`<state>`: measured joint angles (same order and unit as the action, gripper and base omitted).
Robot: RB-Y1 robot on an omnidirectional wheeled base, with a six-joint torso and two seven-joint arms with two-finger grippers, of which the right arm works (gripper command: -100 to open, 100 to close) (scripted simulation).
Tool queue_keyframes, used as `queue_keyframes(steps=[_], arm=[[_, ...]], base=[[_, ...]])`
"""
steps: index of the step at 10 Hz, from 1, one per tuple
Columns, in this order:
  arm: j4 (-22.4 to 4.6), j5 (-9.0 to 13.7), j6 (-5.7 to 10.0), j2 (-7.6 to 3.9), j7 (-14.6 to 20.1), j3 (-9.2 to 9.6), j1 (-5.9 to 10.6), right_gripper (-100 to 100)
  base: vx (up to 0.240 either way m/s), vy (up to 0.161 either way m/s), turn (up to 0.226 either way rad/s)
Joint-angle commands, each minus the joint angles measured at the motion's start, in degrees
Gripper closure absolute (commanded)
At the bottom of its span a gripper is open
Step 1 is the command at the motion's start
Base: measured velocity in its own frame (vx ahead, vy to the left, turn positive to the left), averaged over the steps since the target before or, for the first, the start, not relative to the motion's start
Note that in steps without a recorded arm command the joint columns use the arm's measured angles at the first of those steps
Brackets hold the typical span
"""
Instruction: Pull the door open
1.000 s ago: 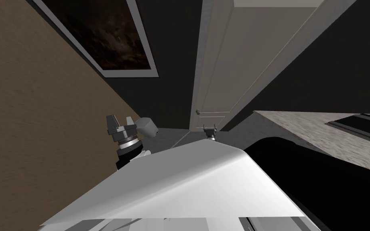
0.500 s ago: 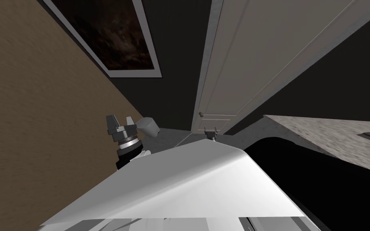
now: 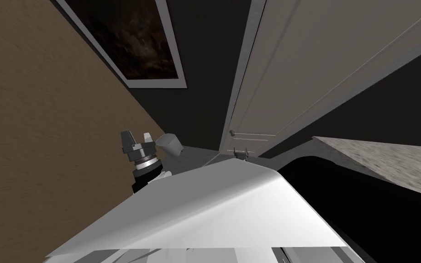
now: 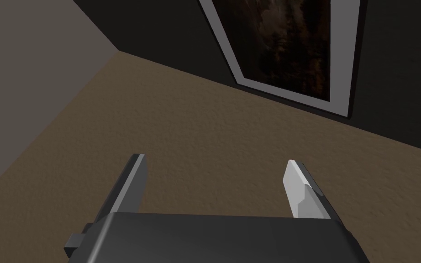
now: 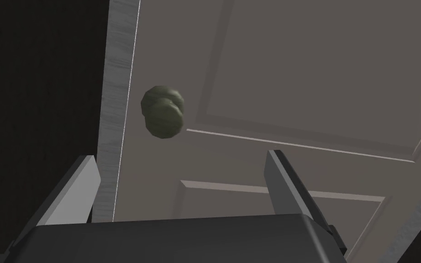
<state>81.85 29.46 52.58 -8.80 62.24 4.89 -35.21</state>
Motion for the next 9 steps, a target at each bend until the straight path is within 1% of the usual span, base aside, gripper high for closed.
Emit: queue_keyframes(steps=[1,3,4,5,6,9], arm=[[-1.81,0.65,1.07,-0.03,1.71,0.3,-0.08,-100],[-3.48,1.52,1.98,-0.18,3.65,0.56,-0.37,-100],[-5.02,2.32,2.81,-0.31,5.43,0.8,-0.63,-100],[-5.74,2.7,3.2,-0.38,6.26,0.91,-0.75,-100],[-7.19,3.45,3.97,-0.5,7.92,1.13,-0.99,-100],[-9.68,4.75,5.32,-0.71,10.81,1.52,-1.42,-100]], base=[[0.102,-0.025,0.1],[0.1,-0.016,0.098],[0.148,-0.032,0.144],[0.14,-0.042,0.102],[0.152,-0.056,0.127],[0.129,-0.047,0.103]])
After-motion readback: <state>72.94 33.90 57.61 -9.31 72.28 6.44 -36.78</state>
